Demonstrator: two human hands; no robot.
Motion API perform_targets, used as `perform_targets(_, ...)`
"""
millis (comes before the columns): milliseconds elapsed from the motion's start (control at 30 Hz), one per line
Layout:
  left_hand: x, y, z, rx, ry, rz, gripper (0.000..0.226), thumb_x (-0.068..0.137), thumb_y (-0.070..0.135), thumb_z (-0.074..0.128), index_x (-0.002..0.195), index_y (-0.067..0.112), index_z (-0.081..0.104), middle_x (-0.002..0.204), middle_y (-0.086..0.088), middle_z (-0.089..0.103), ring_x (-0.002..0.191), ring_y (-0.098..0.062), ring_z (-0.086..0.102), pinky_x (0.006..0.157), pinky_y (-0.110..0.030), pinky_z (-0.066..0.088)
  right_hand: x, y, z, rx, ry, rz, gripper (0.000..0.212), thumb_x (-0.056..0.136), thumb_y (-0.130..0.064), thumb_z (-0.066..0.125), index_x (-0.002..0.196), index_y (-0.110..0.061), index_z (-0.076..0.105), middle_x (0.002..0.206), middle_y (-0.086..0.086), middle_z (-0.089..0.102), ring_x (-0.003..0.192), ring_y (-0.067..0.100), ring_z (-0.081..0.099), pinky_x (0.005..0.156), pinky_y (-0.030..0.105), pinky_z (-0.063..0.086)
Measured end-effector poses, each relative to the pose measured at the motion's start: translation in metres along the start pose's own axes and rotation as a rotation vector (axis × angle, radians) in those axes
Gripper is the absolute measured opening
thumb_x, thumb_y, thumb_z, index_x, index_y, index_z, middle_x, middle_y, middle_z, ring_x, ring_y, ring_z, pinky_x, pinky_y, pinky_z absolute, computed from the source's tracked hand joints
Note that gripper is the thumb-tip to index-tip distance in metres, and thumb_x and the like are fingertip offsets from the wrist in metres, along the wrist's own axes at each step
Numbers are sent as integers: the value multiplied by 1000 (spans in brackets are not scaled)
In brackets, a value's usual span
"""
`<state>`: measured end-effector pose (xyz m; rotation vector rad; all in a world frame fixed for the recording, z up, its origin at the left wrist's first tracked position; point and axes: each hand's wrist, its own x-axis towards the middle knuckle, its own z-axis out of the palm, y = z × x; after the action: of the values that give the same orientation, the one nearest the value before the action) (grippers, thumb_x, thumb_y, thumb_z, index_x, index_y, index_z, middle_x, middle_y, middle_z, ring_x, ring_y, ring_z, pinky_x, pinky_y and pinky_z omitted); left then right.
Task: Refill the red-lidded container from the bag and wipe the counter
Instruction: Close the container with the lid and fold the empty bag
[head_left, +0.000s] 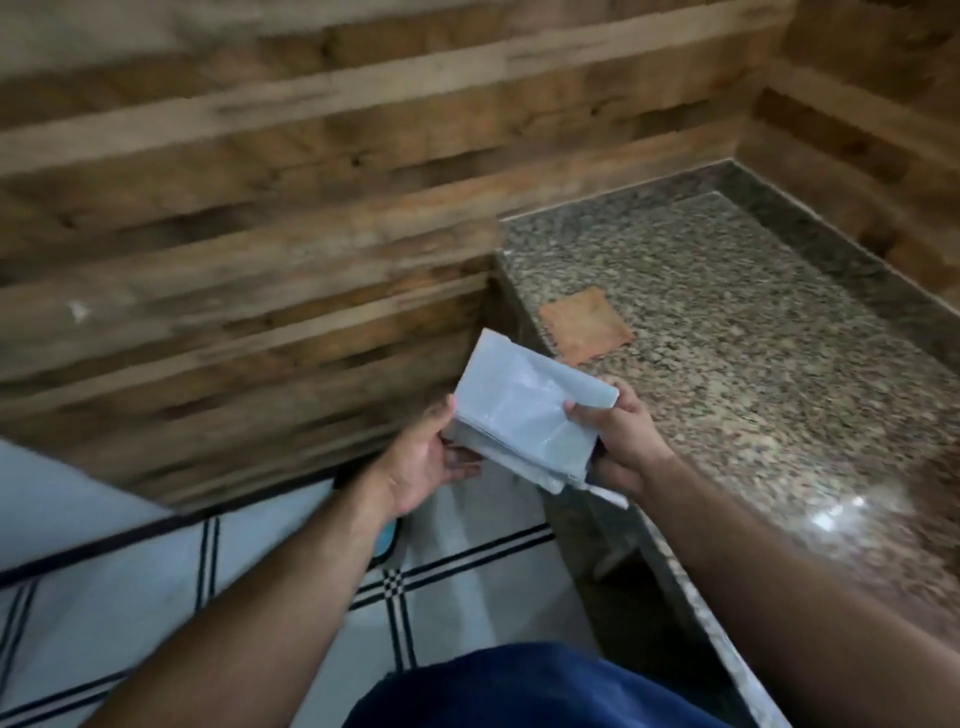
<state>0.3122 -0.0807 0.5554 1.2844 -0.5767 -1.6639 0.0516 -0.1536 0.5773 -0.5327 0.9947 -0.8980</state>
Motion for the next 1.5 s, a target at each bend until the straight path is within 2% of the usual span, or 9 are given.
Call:
perform_targets(300, -89, 4, -110, -304, 379, 282, 53, 91, 8, 82, 140, 10, 63, 132, -12, 76, 120, -31, 75, 102, -53, 60, -17, 114, 176, -121, -131, 55, 41, 95, 7, 73, 119, -19, 52, 140, 20, 62, 129, 44, 64, 104, 68, 56)
perform_targets(500, -134, -1, -203, -282, 527, 188, 37, 96, 12, 79, 132, 17, 71, 120, -1, 82, 111, -25, 78, 98, -50, 63, -21, 207, 270, -165, -70, 138, 44, 96, 3, 75, 132, -12, 54, 131, 16, 67, 120, 37, 71, 102, 57, 61)
perform_targets(633, -146, 1, -271, -120, 712, 157, 30, 96, 11, 79, 125, 13, 73, 113, -2, 82, 96, -17, 79, 72, -31, 64, -6, 260, 293, -479, -32, 191, 30, 98, -8, 77, 122, -11, 60, 123, 10, 72, 109, 25, 74, 82, 40, 63)
perform_targets(800, -140, -2, -346, 367, 845, 54, 30, 97, 19, 76, 125, 11, 73, 118, -8, 78, 106, -30, 74, 93, -50, 64, 23, 323, 269, -661, 78, 323, 26, 100, -10, 73, 123, -15, 62, 121, 10, 70, 105, 23, 69, 83, 39, 60)
perform_targets(933, -116, -11, -393, 757, 799, -19, 28, 105, 25, 67, 124, 5, 70, 114, -10, 74, 98, -24, 68, 74, -27, 53, 70, 369, 247, -787, 182, 465, 24, 100, -14, 74, 121, -19, 63, 119, 14, 69, 107, 27, 69, 84, 40, 62)
perform_targets(1133, -47, -42, -454, 1025, 663, -188, 35, 108, 23, 62, 133, -1, 65, 124, -19, 74, 111, -36, 70, 85, -28, 44, 153, 458, 220, -851, 177, 672, 26, 104, -12, 68, 129, -2, 68, 120, 19, 71, 96, 26, 64, 89, 45, 63)
perform_targets(1300, 28, -88, -505, 1044, 570, -255, 37, 109, 18, 59, 144, 8, 54, 134, -16, 69, 120, -35, 68, 96, -36, 50, 216, 547, 210, -925, 102, 758, 45, 106, -11, 62, 148, 4, 54, 147, 18, 61, 131, 39, 61, 77, 20, 53)
perform_targets(1367, 58, -112, -525, 1068, 537, -282, 39, 109, 20, 59, 146, 12, 51, 135, -14, 68, 120, -33, 67, 97, -40, 53, 238, 588, 204, -896, 116, 759, 35, 107, -14, 62, 141, -6, 59, 135, 14, 63, 123, 31, 66, 66, 11, 50)
perform_targets(1500, 113, -163, -565, 1130, 466, -317, 35, 106, 19, 61, 141, 17, 57, 130, -9, 72, 116, -31, 68, 90, -30, 47, 284, 660, 188, -790, 214, 842, 31, 98, -17, 77, 115, -21, 52, 111, 12, 54, 95, 23, 61, 78, 28, 49)
